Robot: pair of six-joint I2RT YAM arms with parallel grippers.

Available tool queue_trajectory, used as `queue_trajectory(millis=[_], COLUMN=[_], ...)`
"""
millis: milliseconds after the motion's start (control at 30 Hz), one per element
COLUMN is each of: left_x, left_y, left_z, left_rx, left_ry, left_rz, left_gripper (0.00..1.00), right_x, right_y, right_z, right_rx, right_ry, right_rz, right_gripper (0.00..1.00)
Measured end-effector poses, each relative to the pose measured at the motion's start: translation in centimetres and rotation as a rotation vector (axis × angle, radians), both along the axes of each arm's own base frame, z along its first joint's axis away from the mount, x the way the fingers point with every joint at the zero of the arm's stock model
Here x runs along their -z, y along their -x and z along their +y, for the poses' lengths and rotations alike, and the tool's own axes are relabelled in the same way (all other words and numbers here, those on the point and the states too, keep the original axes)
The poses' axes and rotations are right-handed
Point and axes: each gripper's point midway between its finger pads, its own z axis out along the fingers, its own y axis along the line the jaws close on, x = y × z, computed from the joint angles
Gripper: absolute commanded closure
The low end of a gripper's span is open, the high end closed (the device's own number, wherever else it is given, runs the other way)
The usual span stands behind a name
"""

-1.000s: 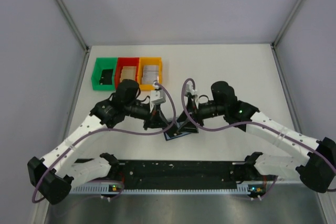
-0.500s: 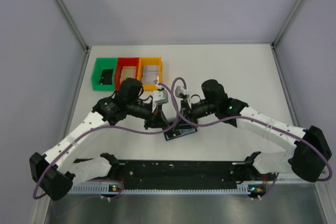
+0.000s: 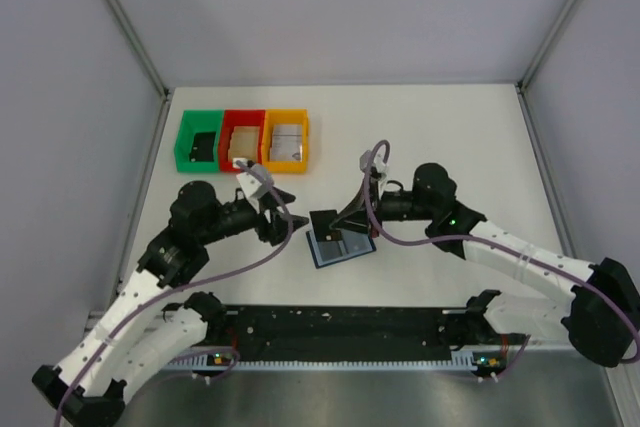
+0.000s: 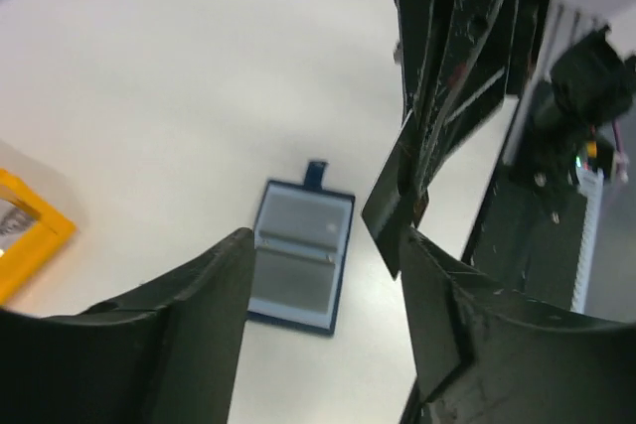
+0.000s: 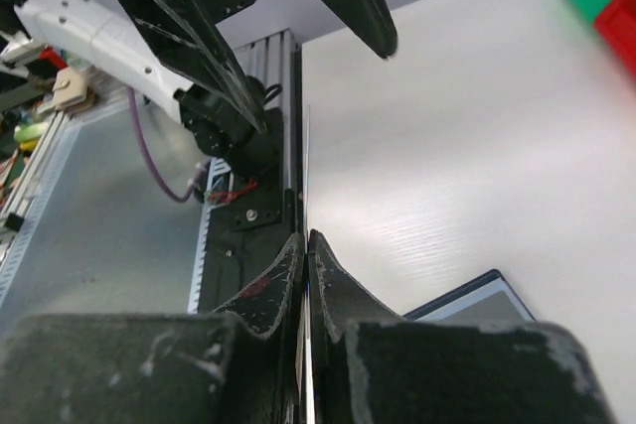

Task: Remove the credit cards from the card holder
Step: Place the credit card in the storage box.

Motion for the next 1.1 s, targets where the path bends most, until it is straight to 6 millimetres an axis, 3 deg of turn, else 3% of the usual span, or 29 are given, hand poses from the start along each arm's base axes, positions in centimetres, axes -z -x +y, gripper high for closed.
queue_trajectory(millis=[200, 567, 833, 1100], left_x=[-2.8, -4.5, -5.8, -6.3], left_y=[-0.2, -0.2, 0.5, 1.1], left_z=[1.0, -1.6, -2.6, -3.0], left_rx=[-0.134, -0.021, 0.062, 0.107], left_ry=[0.28, 0.473, 0.532, 0.561], left_rz=[-0.098, 0.002, 0.03, 0.056], left_gripper=[0.31, 0.39, 0.55, 0.55], right_x=[-1.6, -8.2, -9.0, -9.2], right_y=[-1.0, -0.7, -0.5, -0.4], right_z=[-0.3, -1.2, -1.4, -1.5], right_rx=[0.119, 0.145, 0.135, 0.134], right_ry=[-0.187, -0.484, -0.515, -0.529], right_rz=[0.005, -0.024, -0.028, -0.028], right_gripper=[1.0, 1.0, 1.0, 1.0])
